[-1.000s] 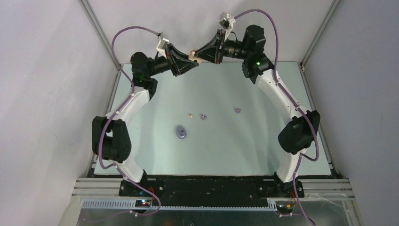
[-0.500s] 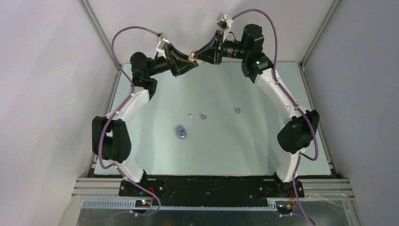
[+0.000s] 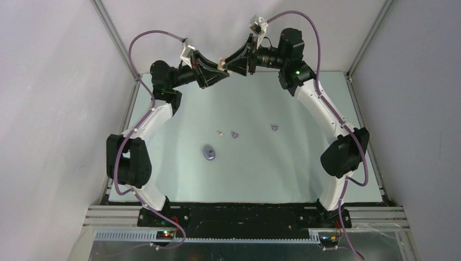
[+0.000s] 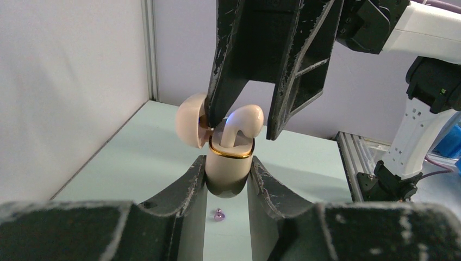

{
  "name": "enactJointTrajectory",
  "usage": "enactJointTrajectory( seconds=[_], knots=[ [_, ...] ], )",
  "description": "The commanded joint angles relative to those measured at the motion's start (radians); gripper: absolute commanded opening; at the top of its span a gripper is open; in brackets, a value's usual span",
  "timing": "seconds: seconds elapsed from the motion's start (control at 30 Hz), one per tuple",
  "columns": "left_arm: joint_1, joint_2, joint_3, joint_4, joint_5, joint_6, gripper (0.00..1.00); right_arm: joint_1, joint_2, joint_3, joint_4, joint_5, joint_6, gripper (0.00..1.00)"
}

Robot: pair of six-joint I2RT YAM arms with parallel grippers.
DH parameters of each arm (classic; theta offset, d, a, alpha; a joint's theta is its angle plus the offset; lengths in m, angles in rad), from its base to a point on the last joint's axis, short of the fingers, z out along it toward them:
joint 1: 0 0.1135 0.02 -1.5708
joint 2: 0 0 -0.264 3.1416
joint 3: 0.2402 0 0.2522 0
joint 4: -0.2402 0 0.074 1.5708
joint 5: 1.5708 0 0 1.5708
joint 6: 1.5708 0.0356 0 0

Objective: Insert the wireless bluetooth earbuds into the charging case
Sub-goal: Insert the left earbud into the left side groove of the charging case, then adjust the left earbud in the left side groove of the charging case.

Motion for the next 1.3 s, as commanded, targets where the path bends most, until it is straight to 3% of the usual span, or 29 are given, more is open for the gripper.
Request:
enactJointTrajectory(
  seconds=[0.0,0.33,0.5,0.87,1.03,1.27],
  knots=[
    [0.001,-0.022,0.045,0.045,-0.005,0.001,0.0,0.005,-0.071,0.042,0.019,0.02,-0.013,0.41],
    [0.001,-0.013,0.043,0.043,-0.011,-0.007,0.0,-0.015,-0.105,0.065,0.024,-0.009,0.005,0.58],
    [0.0,-0.016,0.038,0.044,-0.002,0.009,0.0,-0.024,-0.081,0.08,-0.052,0.002,-0.039,0.72],
    [0.0,-0.025,0.031,0.042,0.013,0.029,0.0,-0.016,0.035,0.198,-0.162,-0.031,-0.039,0.84],
    [-0.001,-0.029,0.034,0.038,0.015,0.035,0.0,-0.005,0.056,0.221,-0.197,-0.023,-0.055,0.84],
    [-0.002,-0.028,0.034,0.035,0.015,0.037,0.0,-0.007,0.072,0.228,-0.186,0.009,-0.038,0.74]
  ],
)
